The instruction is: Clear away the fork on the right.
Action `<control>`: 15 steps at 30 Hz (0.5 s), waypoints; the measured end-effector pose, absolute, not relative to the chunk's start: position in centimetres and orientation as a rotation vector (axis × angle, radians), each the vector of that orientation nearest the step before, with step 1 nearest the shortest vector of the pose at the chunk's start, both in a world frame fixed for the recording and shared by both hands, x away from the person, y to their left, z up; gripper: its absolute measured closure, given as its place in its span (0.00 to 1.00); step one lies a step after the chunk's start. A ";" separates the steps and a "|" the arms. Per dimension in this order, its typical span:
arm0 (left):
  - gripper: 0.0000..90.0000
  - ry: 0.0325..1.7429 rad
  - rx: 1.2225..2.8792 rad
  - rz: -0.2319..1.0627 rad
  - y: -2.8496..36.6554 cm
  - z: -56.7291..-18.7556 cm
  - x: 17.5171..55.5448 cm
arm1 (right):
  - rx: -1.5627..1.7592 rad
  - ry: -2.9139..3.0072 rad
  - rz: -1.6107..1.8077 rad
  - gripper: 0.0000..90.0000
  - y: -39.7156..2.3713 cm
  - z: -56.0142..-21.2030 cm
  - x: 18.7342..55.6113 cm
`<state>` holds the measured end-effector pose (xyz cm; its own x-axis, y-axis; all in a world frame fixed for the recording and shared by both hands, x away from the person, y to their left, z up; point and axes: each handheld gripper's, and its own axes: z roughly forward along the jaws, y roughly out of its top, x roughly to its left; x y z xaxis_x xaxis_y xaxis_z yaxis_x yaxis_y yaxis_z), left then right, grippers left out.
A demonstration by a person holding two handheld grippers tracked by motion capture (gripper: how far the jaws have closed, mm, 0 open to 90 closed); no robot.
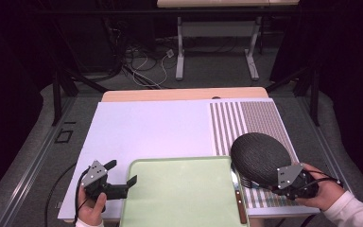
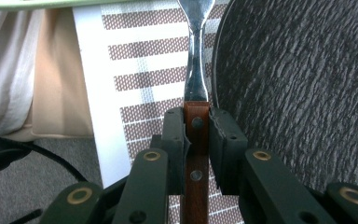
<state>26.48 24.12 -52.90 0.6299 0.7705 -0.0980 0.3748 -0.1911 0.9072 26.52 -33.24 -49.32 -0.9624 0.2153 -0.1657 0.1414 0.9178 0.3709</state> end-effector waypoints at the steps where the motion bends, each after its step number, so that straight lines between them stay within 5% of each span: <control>1: 0.01 0.925 1.799 0.470 24.1 -52.9 26.5 | 0.273 2.876 0.537 0.85 -33.2 -49.3 26.6; 15: 0.01 0.927 1.799 0.471 24.1 -52.9 26.5 | 0.527 2.809 0.672 0.85 -33.1 -48.8 27.3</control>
